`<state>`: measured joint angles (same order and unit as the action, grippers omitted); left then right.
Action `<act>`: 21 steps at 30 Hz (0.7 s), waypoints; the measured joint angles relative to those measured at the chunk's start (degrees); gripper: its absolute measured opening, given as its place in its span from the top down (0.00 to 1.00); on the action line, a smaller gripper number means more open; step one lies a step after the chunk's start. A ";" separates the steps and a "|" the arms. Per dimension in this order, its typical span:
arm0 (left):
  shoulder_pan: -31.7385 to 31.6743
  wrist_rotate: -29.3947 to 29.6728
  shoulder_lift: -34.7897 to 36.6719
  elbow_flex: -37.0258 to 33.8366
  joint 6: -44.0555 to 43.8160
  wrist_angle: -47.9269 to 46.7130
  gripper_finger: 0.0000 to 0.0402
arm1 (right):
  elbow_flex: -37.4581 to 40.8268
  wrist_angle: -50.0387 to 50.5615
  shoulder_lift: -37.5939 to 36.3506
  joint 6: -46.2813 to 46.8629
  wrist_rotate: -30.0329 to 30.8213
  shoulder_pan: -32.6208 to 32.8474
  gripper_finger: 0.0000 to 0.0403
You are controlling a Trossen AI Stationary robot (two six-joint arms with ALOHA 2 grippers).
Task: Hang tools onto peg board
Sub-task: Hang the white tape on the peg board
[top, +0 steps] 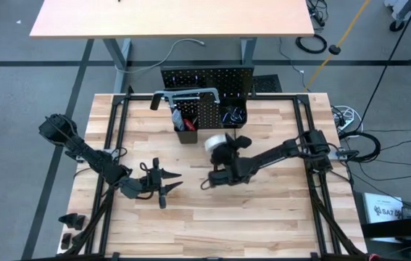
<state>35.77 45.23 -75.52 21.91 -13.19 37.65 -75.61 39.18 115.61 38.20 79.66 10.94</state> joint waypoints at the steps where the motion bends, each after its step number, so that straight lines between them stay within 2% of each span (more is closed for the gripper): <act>1: 0.00 -0.01 0.01 -0.01 -0.02 0.00 0.68 | -1.00 1.04 0.00 1.43 0.90 -0.58 0.83; 8: 0.04 -1.16 0.00 0.00 -0.47 0.00 0.68 | -2.95 6.88 0.00 8.66 -0.27 -4.22 0.83; 14: 0.84 -1.27 0.01 0.00 -0.59 0.00 0.68 | -2.49 17.36 0.00 22.89 0.26 -5.73 0.83; 21: 1.03 -1.09 0.01 0.00 -0.61 0.31 0.68 | 0.30 14.79 -0.04 25.93 -0.02 -7.05 0.83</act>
<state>36.80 44.14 -75.51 21.91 -13.80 37.96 -75.32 53.97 115.57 64.13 79.64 3.89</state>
